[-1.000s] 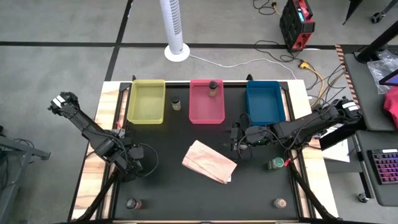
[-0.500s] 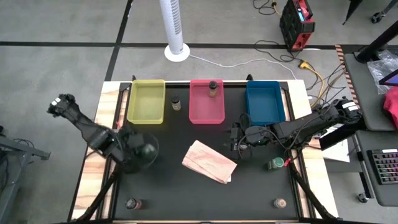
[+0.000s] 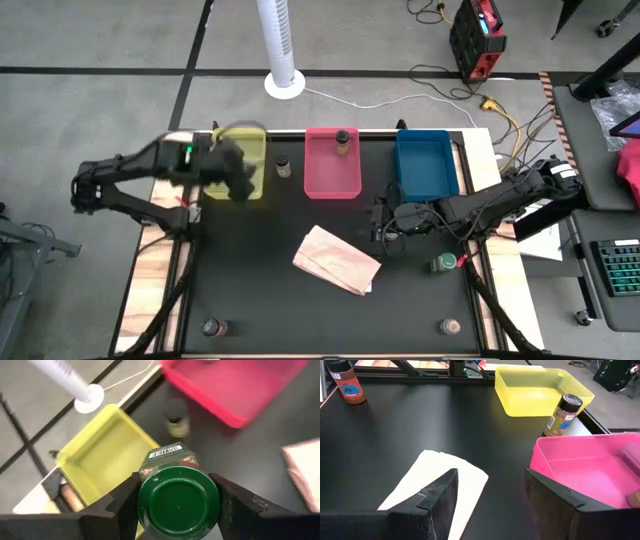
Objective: Sort spices by type
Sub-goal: Put the left green seasoning bottle into the yellow bin
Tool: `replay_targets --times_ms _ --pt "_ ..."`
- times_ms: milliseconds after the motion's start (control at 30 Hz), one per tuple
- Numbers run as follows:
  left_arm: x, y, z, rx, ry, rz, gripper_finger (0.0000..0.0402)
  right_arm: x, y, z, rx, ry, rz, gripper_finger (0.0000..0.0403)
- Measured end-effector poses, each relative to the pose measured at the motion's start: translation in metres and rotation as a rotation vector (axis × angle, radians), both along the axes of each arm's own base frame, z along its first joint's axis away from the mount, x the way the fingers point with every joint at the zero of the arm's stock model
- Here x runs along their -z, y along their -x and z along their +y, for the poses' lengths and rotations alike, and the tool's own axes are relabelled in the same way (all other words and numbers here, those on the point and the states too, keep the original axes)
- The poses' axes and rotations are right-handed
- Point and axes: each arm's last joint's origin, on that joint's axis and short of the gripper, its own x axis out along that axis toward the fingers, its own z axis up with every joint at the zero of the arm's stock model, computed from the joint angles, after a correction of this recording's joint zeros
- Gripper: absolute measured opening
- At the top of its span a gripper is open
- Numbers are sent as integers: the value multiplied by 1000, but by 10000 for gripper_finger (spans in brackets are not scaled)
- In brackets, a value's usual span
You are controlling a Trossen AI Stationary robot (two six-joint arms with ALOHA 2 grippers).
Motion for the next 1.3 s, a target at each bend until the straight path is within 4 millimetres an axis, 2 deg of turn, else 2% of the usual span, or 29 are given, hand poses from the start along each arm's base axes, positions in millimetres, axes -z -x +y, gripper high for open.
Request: replay_targets --times_ms 300,500,700,833,967,1300 --pt "9 5 79 -80 83 -50 185 1 0 0 10 -20 -1 213" --pt "37 17 118 -175 144 93 185 2 1 0 12 -23 3 208" --pt "64 30 145 -209 290 102 185 5 2 0 15 -27 11 210" --pt "77 35 161 -235 318 115 185 5 2 0 15 -27 11 209" --pt "83 34 175 -233 320 82 185 5 2 0 14 -25 11 206" --pt "106 28 200 -242 362 129 185 7 3 -1 14 -23 17 206"
